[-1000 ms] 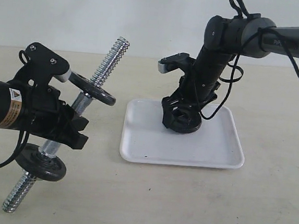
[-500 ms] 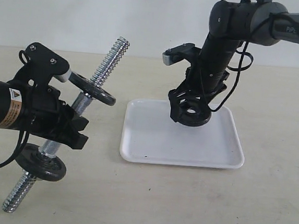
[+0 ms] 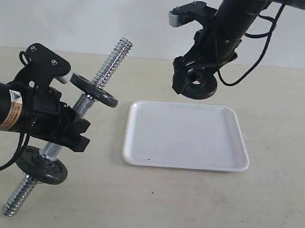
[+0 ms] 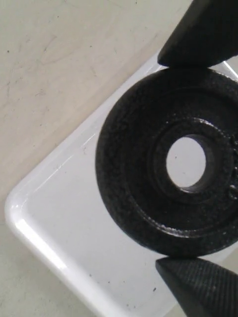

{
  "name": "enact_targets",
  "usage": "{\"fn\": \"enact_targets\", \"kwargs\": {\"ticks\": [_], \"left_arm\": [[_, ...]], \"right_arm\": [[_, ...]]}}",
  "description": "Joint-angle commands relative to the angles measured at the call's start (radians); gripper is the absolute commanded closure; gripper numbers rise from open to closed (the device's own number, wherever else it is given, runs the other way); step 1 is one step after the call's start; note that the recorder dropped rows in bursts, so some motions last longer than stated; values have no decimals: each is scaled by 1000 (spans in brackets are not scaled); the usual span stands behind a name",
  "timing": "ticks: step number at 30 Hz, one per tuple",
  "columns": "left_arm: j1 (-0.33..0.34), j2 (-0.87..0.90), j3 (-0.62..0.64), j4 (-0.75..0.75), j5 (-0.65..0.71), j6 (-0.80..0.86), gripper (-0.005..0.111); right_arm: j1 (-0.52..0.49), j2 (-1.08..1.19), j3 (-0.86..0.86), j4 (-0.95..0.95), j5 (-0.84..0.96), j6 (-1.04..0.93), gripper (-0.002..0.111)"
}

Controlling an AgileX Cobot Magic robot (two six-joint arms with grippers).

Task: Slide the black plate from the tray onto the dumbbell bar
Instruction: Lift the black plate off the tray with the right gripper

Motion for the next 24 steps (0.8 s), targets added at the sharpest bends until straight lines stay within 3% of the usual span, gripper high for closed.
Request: {"fn": "enact_targets", "kwargs": {"ticks": [1, 18, 24], "left_arm": [[0, -58, -37, -14, 9, 1, 102], [0, -58, -37, -14, 7, 12, 102], [0, -58, -37, -14, -13, 23, 102]], "right_arm": [[-2, -40, -10, 55, 12, -36, 108], [-207, -42, -10, 598, 114, -294, 108], [-223, -42, -10, 633, 114, -309, 108]]}}
